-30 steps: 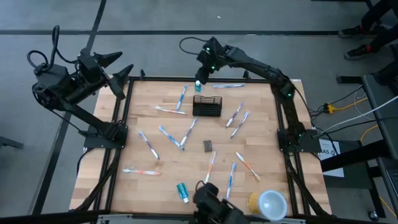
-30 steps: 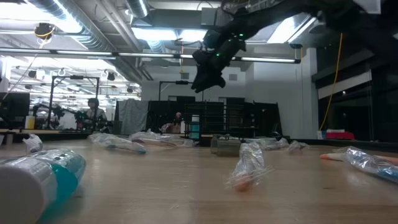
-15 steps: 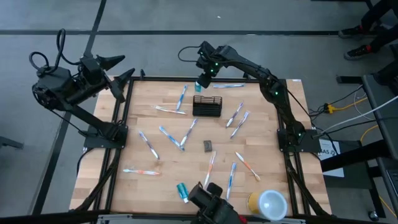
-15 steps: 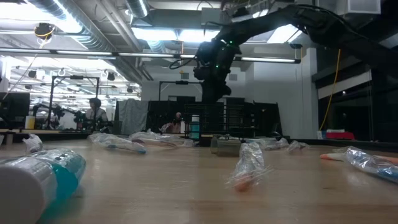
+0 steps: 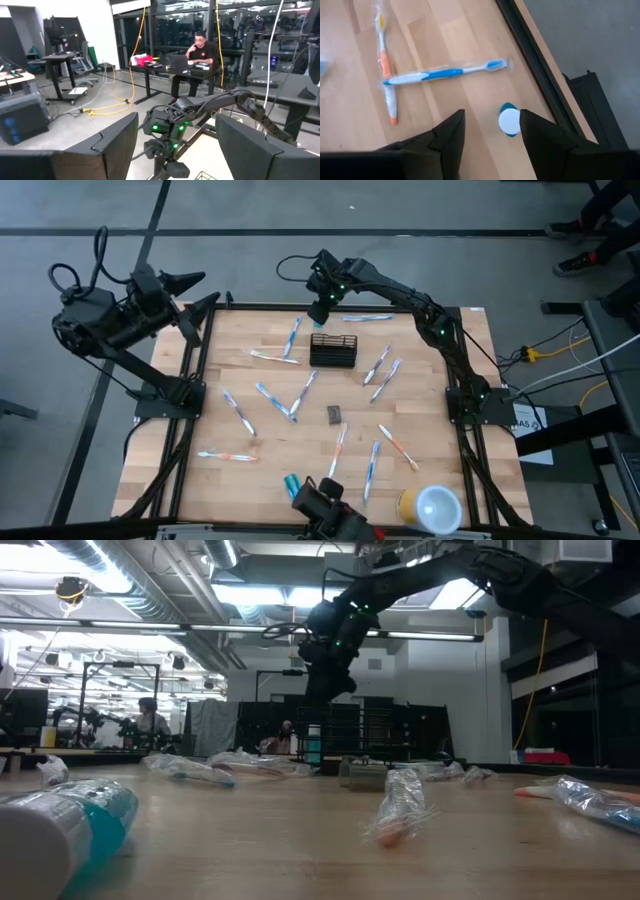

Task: Pick & Place toothbrushing station
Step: Put the top mouthwash into the middle section of the mesh organizer

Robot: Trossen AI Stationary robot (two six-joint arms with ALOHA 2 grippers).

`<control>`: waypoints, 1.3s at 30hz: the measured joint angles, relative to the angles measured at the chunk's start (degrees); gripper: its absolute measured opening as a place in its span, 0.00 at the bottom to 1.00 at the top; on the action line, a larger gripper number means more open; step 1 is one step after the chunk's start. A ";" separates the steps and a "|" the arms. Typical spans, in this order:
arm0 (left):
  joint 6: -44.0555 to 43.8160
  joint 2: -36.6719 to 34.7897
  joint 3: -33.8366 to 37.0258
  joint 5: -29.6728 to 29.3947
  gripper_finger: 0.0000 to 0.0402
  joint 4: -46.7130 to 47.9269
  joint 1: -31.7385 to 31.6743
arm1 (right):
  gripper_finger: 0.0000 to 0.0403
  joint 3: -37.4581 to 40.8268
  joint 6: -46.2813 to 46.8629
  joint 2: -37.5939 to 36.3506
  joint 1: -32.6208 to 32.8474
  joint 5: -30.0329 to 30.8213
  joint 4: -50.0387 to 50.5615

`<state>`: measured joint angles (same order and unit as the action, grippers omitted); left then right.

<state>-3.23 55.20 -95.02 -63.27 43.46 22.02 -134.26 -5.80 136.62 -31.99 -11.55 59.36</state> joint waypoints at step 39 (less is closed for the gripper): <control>0.53 8.12 -0.92 5.70 0.65 -27.69 0.00 | 0.47 0.02 -4.05 0.09 1.39 6.57 3.31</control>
<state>-2.69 63.32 -95.94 -57.58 15.77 22.02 -134.23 -9.86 136.70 -30.60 -4.99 62.67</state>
